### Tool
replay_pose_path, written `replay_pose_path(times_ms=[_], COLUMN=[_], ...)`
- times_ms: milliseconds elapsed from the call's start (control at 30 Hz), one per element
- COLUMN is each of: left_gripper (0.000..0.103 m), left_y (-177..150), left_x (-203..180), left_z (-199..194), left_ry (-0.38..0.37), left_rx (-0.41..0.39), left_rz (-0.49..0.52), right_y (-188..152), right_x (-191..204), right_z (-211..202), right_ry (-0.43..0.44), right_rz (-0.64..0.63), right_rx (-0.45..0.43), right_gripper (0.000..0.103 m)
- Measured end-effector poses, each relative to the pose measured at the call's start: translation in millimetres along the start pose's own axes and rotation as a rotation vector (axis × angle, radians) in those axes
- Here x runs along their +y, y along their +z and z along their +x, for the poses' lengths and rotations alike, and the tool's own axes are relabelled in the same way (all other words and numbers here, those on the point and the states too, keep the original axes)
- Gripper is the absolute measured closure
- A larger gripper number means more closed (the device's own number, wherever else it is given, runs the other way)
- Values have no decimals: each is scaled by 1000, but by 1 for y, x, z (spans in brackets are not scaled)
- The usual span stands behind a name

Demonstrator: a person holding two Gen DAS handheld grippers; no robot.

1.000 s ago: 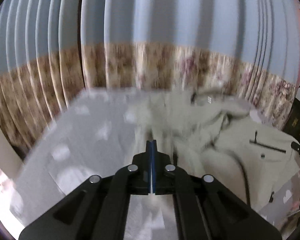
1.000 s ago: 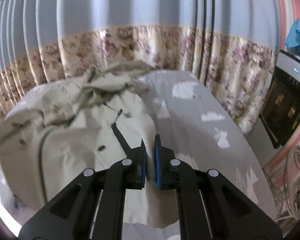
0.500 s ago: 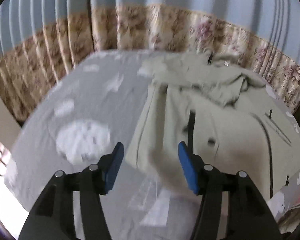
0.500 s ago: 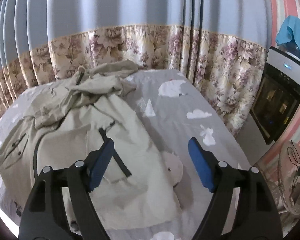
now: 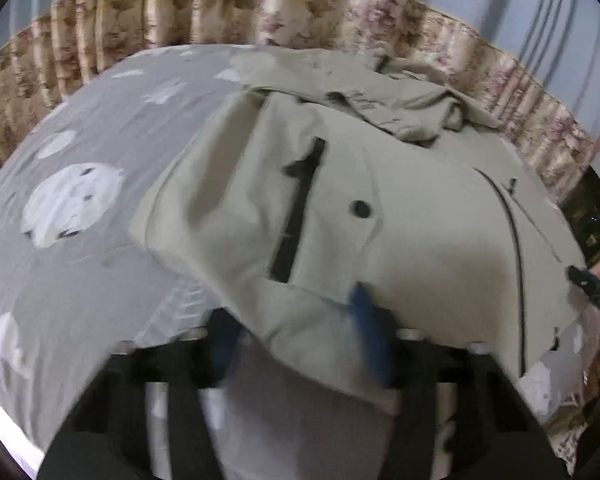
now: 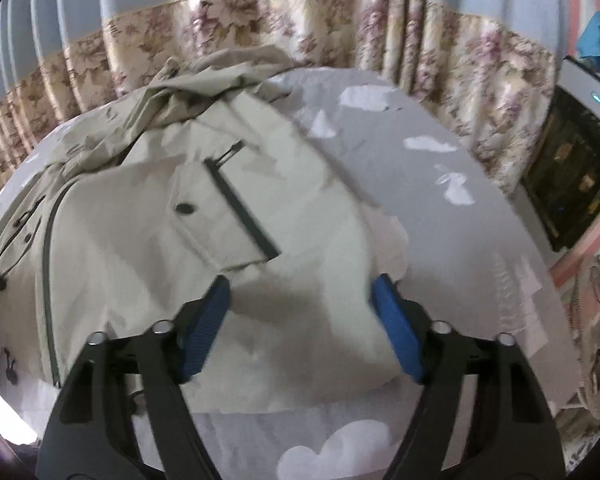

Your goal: Fold large clothes

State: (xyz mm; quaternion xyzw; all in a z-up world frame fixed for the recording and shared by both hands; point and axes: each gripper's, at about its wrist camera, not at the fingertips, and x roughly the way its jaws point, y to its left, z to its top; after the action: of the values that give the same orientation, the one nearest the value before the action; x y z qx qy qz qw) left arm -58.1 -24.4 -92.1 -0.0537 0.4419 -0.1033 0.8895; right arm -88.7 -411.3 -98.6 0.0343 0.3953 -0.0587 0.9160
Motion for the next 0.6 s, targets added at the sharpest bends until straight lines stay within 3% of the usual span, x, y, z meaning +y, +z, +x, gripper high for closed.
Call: replay_pose_path(times_ms=[33, 67, 100, 167, 233, 333, 533, 600], left_gripper=[72, 83, 87, 89, 90, 91, 92, 95], left_y=[2, 4, 6, 13, 21, 37, 63, 67], left_x=[-3, -5, -6, -7, -9, -16, -20, -25], left_z=[0, -1, -2, -7, -19, -44, -101, -127], left_ry=[-4, -8, -14, -23, -22, -11, -20, 11], left_rx=[-14, -24, -33, -60, -92, -150, -211, -252], left_rz=[1, 8, 9, 8, 19, 56, 76, 116], right_y=[0, 0, 1, 4, 8, 20, 30, 32], right_x=[3, 7, 9, 18, 26, 29, 11, 7], right_z=[2, 3, 4, 1, -9, -29, -44, -49], right_ry=[8, 16, 36, 115, 139, 135, 87, 78], right_rz=[-11, -33, -44, -61, -94, -100, -75, -64], right_rx=[2, 4, 11, 12, -21, -89, -134, -149], right_gripper=[64, 84, 101, 102, 103, 103, 102, 102])
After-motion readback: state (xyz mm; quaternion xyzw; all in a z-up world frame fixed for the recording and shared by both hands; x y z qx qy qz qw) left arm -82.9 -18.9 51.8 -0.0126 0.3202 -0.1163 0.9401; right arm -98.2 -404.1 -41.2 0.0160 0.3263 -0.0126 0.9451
